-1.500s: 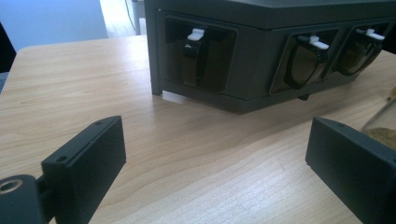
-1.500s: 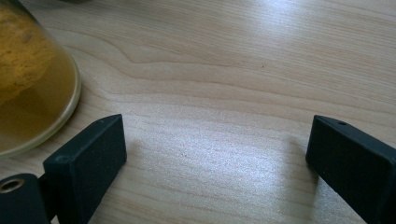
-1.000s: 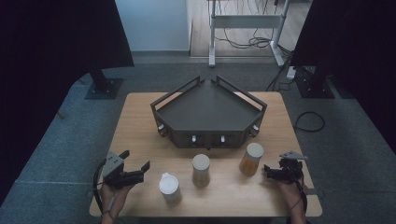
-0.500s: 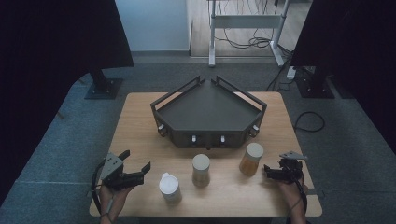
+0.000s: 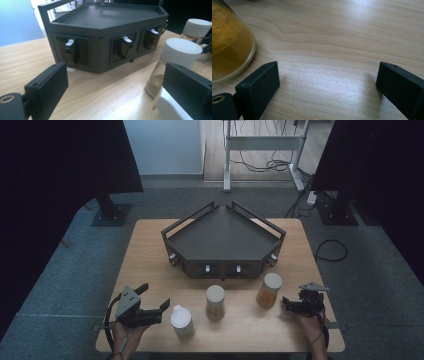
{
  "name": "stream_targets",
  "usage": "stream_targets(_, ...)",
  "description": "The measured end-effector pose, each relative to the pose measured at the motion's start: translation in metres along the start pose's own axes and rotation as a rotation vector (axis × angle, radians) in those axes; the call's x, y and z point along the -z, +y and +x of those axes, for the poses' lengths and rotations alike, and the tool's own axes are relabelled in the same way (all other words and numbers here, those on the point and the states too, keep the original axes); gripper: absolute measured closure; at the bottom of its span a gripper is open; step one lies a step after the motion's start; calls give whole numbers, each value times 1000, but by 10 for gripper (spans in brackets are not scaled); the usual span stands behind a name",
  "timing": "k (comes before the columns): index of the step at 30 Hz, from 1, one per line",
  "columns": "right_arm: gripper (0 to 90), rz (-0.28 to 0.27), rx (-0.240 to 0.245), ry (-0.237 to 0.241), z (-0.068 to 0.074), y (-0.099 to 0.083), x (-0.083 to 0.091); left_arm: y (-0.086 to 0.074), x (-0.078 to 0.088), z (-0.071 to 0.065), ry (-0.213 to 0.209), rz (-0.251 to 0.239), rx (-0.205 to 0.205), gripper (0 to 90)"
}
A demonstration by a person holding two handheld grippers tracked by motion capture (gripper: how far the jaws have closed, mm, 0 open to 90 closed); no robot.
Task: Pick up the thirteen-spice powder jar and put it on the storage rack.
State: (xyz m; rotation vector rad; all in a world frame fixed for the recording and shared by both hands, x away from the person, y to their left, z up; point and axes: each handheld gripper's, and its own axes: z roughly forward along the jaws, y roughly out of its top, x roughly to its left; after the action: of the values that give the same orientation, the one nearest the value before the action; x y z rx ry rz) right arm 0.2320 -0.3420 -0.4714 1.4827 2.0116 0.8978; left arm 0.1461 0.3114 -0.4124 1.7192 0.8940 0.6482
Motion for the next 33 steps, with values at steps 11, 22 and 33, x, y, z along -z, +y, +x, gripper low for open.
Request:
stream_targets(11,43,0,0,0,0,0,0,-2,1,-6,-44,7,-5,63)
stream_targets(22,43,1,-3,-3,1,0,1,-5,2,-11,-86,11,-7,65)
stream_targets(33,43,1,-3,-3,2,-1,1,-2,-1,-19,-113,17,-33,65)
